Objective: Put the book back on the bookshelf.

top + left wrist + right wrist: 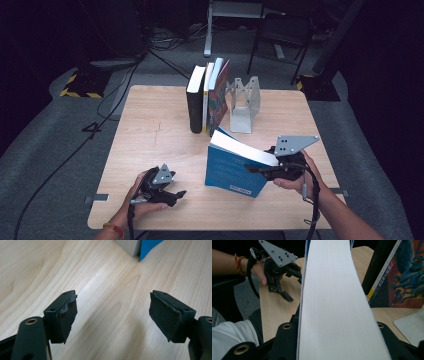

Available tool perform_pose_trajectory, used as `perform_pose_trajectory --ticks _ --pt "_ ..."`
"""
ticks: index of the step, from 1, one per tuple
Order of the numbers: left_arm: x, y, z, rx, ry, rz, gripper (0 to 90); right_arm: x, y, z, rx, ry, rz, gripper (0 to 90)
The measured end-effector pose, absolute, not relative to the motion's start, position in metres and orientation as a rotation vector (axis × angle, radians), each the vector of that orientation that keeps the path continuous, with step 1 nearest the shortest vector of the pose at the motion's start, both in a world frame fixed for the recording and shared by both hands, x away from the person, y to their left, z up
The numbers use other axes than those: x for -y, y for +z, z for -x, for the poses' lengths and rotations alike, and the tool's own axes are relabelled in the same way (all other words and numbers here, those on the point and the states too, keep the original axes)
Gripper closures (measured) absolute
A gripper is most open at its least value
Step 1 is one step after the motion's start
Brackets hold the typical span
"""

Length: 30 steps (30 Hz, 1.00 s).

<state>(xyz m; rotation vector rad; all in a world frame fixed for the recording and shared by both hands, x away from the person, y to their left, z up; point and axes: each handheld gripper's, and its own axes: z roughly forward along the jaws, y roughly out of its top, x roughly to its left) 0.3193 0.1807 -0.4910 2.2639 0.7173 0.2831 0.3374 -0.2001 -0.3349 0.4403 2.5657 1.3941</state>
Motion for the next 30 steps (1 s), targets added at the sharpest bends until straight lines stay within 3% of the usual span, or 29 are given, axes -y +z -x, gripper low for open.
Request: perform_pose_trajectory --ticks 13,30 --pt "-0.186 -0.503 -0.323 -0.794 0.306 -2.270 18.7 0.202 -0.327 -0.338 -2.558 1.349 -0.516 60.7" --pt "-0.185 -0.505 -0.325 -0.810 0.315 -2.261 15.7 0.238 -0.304 -0.351 -2.472 1.201 -0.703 60.8"
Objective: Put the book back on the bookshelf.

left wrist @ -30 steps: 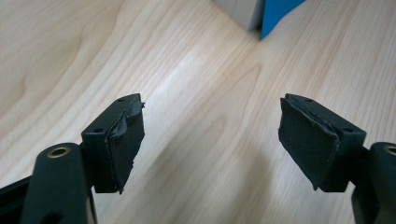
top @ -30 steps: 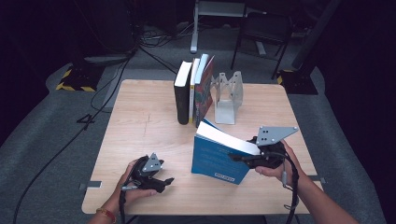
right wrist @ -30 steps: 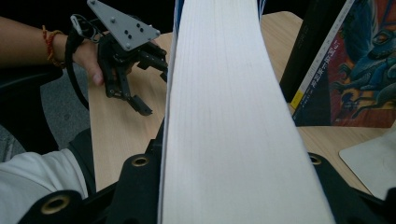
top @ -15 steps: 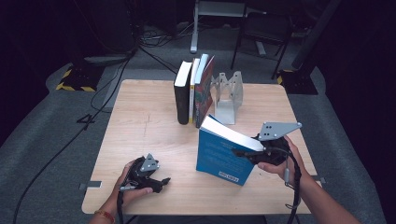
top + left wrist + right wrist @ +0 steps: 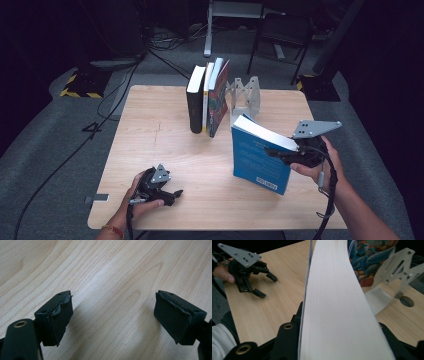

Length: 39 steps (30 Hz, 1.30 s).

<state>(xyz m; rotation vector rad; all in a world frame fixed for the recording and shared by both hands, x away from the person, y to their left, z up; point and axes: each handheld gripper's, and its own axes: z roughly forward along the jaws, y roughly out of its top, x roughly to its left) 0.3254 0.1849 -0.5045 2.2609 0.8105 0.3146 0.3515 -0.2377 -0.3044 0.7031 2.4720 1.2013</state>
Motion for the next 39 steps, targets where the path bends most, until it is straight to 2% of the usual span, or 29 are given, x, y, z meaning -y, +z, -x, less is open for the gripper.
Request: perform_pose_trajectory --ticks 17,39 --pt "-0.184 -0.505 -0.328 -0.810 0.308 -2.262 15.2 0.256 -0.288 -0.377 -2.344 1.106 -0.865 60.8" --pt "-0.183 -0.504 -0.328 -0.809 0.305 -2.263 15.2 0.214 -0.268 -0.438 -2.167 1.080 -0.990 60.7"
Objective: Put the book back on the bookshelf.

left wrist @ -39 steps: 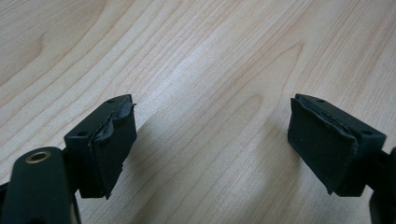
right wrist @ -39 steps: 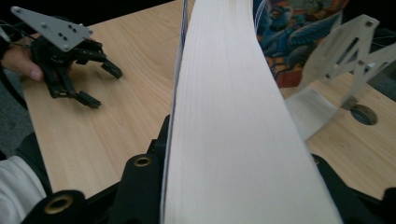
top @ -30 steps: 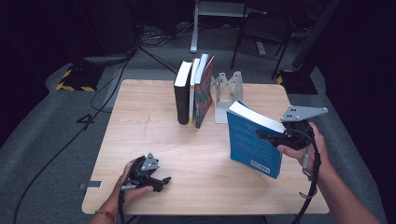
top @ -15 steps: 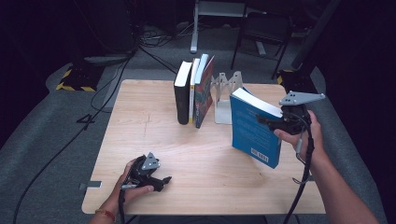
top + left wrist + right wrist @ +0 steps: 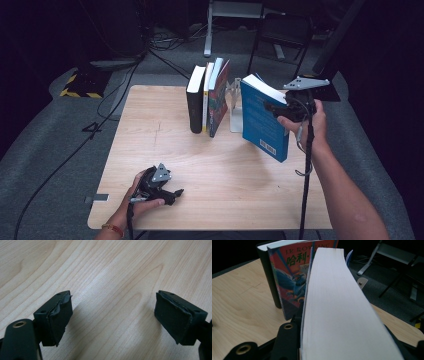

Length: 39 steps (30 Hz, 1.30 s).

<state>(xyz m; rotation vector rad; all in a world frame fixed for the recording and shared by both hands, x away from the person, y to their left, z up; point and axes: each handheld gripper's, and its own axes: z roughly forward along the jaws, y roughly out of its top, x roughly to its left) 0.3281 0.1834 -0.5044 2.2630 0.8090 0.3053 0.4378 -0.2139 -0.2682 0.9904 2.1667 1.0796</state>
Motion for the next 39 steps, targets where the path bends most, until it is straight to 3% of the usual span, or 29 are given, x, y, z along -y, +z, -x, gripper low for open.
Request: perform_pose_trajectory --ticks 27,39 --pt "-0.184 -0.504 -0.328 -0.803 0.309 -2.266 15.2 0.177 -0.276 -0.514 -2.021 1.043 -1.168 60.7" --pt "-0.183 -0.504 -0.328 -0.802 0.307 -2.266 15.2 0.172 -0.299 -0.524 -1.999 1.045 -1.204 60.6"
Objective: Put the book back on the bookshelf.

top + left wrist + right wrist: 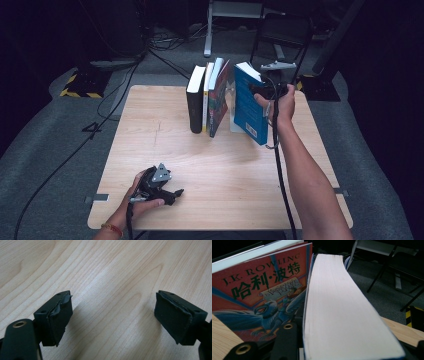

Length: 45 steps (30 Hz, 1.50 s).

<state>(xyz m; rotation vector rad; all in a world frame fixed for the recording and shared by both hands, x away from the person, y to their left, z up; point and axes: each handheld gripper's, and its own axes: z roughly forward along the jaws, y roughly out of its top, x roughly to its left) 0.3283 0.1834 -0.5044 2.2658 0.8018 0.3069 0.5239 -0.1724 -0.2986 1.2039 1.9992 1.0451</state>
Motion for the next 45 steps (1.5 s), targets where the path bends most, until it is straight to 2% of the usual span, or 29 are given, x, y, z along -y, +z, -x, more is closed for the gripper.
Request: perform_pose_trajectory --ticks 28,38,45 --pt "-0.179 -0.505 -0.329 -0.804 0.302 -2.262 15.1 0.209 -0.327 -0.460 -2.059 1.100 -1.123 58.7" --pt "-0.179 -0.505 -0.329 -0.803 0.302 -2.263 15.1 0.210 -0.313 -0.470 -2.196 1.015 -1.130 50.4" --pt "-0.179 -0.505 -0.329 -0.804 0.302 -2.262 15.1 0.202 -0.313 -0.486 -2.272 0.965 -1.156 50.3"
